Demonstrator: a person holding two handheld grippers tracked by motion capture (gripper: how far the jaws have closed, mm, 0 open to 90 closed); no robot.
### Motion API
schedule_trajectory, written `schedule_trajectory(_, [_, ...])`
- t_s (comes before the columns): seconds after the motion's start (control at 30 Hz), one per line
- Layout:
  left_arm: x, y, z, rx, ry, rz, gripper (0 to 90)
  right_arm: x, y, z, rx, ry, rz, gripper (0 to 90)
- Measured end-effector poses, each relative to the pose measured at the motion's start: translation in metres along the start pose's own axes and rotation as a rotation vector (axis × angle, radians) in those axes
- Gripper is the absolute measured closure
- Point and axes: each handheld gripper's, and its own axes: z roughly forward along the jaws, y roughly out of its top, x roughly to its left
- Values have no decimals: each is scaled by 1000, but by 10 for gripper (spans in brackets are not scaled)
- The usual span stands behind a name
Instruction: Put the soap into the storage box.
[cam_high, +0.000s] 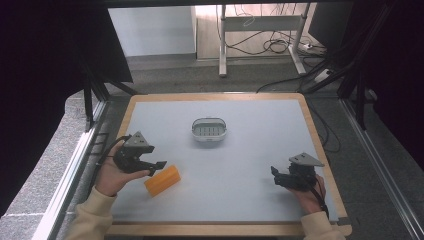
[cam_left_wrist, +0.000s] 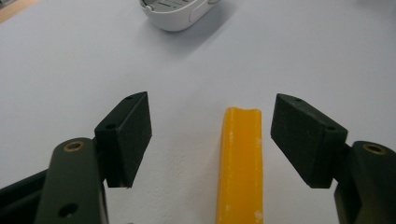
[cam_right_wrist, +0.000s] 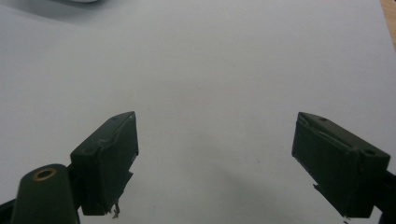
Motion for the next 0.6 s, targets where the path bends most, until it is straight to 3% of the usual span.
schedule_trajectory(0.6, [-8, -5, 18, 75, -39, 13, 293, 1, 0, 0, 2, 0, -7, 153])
